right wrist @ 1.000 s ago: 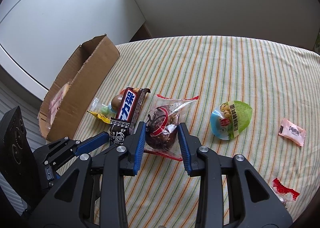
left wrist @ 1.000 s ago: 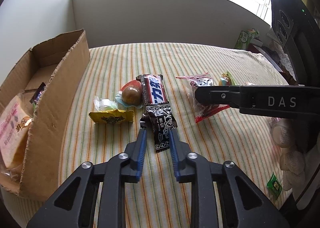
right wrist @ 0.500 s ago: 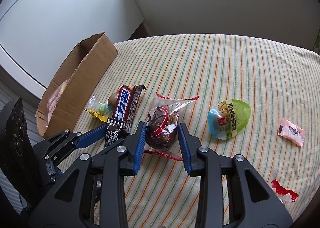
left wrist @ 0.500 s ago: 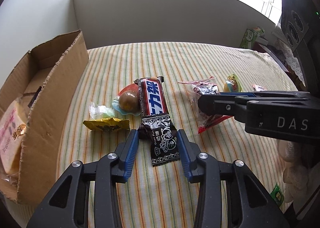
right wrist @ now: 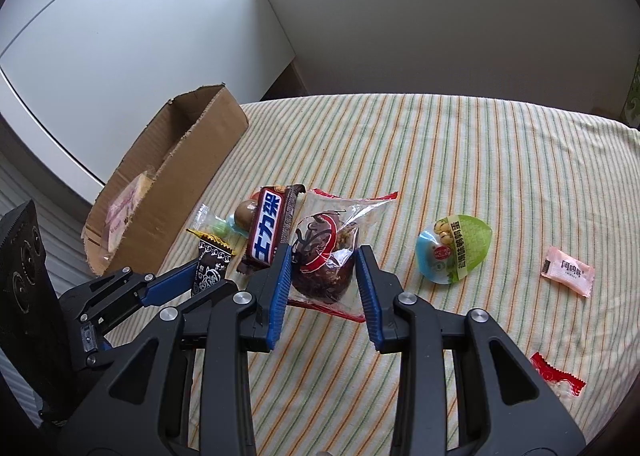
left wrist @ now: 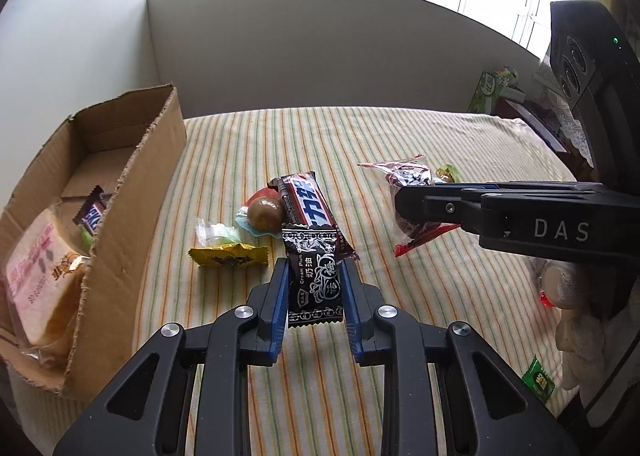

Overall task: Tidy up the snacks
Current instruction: 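Carry both held snacks into the cardboard box and release them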

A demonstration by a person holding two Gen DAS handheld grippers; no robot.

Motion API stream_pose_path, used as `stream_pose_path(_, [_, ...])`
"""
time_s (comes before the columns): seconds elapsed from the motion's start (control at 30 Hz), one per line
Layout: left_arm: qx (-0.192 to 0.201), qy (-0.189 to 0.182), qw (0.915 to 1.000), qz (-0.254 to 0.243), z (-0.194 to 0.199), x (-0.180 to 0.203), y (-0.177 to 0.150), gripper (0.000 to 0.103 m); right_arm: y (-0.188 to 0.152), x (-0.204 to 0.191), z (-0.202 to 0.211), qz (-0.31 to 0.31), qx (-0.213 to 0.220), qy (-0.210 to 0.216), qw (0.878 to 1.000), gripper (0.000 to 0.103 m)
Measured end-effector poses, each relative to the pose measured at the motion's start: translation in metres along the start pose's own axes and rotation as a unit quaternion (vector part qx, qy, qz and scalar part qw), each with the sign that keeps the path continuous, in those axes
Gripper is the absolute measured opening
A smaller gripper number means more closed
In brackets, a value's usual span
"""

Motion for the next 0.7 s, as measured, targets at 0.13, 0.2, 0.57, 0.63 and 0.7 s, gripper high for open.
stream_pose_path(0.13, [0.027,0.009,0.9996,0.005,0.02,-0.007,0.002,0.023,0.006,-0.015,0.009,0.011,0.019,-0.005,1.0,0.034])
stream_pose_path(0.2, [0.041,0.01,0.9991,0.011,0.029,-0.011,0.003,0.023,0.009,-0.024,0.014,0.017,0.029,-0.003,0.999,0.034])
stream_pose_path(0.57, [0.105,0.032,0.9915,0.07,0.075,-0.067,0.0,0.023,0.033,-0.092,0.022,0.055,0.067,0.019,0.996,0.034])
stream_pose_path(0.63, [0.113,0.036,0.9894,0.084,0.082,-0.082,-0.004,0.023,0.038,-0.106,0.02,0.063,0.07,0.021,0.995,0.034])
stream_pose_path(0.7, [0.116,0.036,0.9879,0.097,0.085,-0.094,-0.006,0.023,0.043,-0.121,0.017,0.074,0.073,0.023,0.994,0.034])
Point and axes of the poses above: each gripper's, at about its wrist camera, not at the fingertips, and z roughly against the way its jaws point, x to its right, y to its top, the point moved 5 cm from there along -z, roughly the way its jaws point, and after that the axes turned 14 degrees about -x, right-handed, at the moved point
